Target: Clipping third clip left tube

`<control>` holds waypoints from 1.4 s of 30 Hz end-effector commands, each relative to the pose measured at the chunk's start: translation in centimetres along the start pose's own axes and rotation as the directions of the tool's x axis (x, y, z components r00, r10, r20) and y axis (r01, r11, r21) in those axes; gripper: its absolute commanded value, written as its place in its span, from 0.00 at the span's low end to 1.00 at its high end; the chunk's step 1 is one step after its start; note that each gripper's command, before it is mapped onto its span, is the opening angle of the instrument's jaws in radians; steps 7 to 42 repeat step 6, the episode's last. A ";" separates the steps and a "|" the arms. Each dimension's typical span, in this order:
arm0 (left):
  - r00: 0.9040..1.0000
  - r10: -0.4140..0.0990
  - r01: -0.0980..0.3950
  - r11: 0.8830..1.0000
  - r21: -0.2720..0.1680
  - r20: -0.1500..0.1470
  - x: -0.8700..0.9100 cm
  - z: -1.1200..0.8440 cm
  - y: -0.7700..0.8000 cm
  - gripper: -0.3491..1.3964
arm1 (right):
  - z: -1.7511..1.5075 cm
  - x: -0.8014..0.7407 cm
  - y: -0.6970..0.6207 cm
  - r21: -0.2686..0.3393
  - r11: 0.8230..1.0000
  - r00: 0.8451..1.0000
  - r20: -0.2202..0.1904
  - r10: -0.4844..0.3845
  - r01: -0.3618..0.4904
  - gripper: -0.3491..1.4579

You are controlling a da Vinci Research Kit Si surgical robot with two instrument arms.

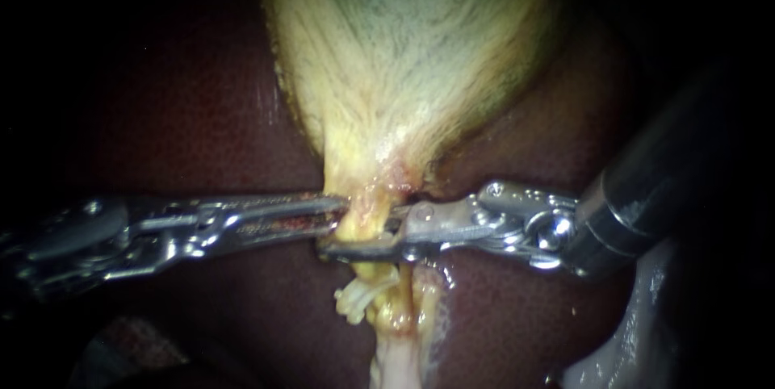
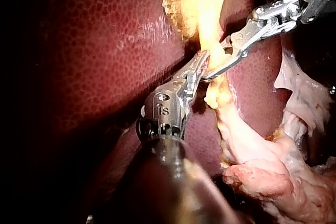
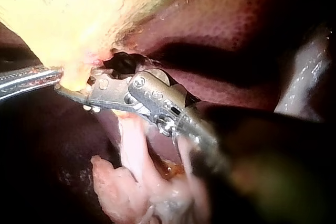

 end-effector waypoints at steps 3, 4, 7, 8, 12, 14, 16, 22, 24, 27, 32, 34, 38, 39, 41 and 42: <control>1.000 0.000 0.000 1.000 0.000 0.000 0.00 0.00 0.00 0.00 | 0.00 0.00 -0.01 0.001 1.000 1.000 0.000 -0.001 0.001 0.00; 1.000 0.000 0.000 1.000 0.000 0.000 0.00 0.01 0.00 0.00 | 0.00 0.00 -0.01 0.001 1.000 1.000 0.000 -0.001 0.001 0.00; 1.000 0.000 0.000 1.000 0.000 0.000 0.00 0.01 0.00 0.00 | 0.00 -0.01 -0.01 0.001 1.000 1.000 0.000 -0.001 0.001 0.00; 1.000 0.000 0.000 1.000 0.000 0.000 0.00 0.01 0.00 0.00 | 0.00 -0.01 -0.01 0.001 1.000 1.000 0.000 -0.001 0.001 0.00; 1.000 0.000 0.000 1.000 0.000 0.000 0.00 0.01 0.00 0.00 | 0.00 -0.01 -0.01 0.001 1.000 1.000 0.000 -0.001 0.001 0.00; 1.000 0.000 0.000 1.000 0.000 0.000 0.00 0.01 0.00 0.00 | 0.00 -0.01 -0.01 0.001 1.000 1.000 0.000 -0.001 0.001 0.00; 1.000 0.000 0.000 1.000 0.000 0.000 0.00 0.01 0.00 0.00 | 0.00 -0.01 -0.01 0.001 1.000 1.000 0.000 -0.001 0.001 0.00; 1.000 0.000 0.000 1.000 0.000 0.000 0.00 0.01 0.00 0.00 | 0.00 -0.01 -0.01 0.001 1.000 1.000 0.000 -0.001 0.001 0.00; 1.000 0.000 0.000 1.000 0.000 0.000 0.00 0.01 0.00 0.00 | 0.00 -0.01 -0.01 0.001 1.000 1.000 0.000 -0.001 0.001 0.00; 1.000 0.000 0.000 1.000 0.000 0.000 0.00 0.01 0.00 0.00 | 0.00 -0.01 -0.01 0.001 1.000 1.000 0.000 -0.001 0.001 0.00; 1.000 0.000 0.000 1.000 0.000 0.000 0.00 0.01 0.00 0.00 | 0.00 -0.01 -0.01 0.001 1.000 1.000 0.000 -0.001 0.001 0.00; 1.000 0.000 0.000 1.000 0.000 0.000 0.00 0.01 0.00 0.00 | 0.00 -0.01 -0.01 0.001 1.000 1.000 0.000 -0.001 0.001 0.00; 1.000 0.000 0.000 1.000 0.000 0.000 0.00 0.01 0.00 0.00 | 0.00 -0.01 -0.01 0.001 1.000 1.000 0.000 -0.001 0.001 0.00; 1.000 0.000 0.000 1.000 0.000 0.000 0.00 0.01 0.00 0.00 | 0.00 -0.01 -0.01 0.001 1.000 1.000 0.000 -0.001 0.001 0.00; 1.000 0.000 0.000 1.000 0.000 0.000 0.00 0.01 0.00 0.00 | 0.00 -0.01 -0.01 0.001 1.000 1.000 0.000 -0.001 0.001 0.00; 1.000 0.000 0.000 1.000 0.000 0.000 0.00 0.01 0.00 0.00 | 0.00 -0.01 -0.01 0.001 1.000 1.000 0.000 -0.001 0.001 0.00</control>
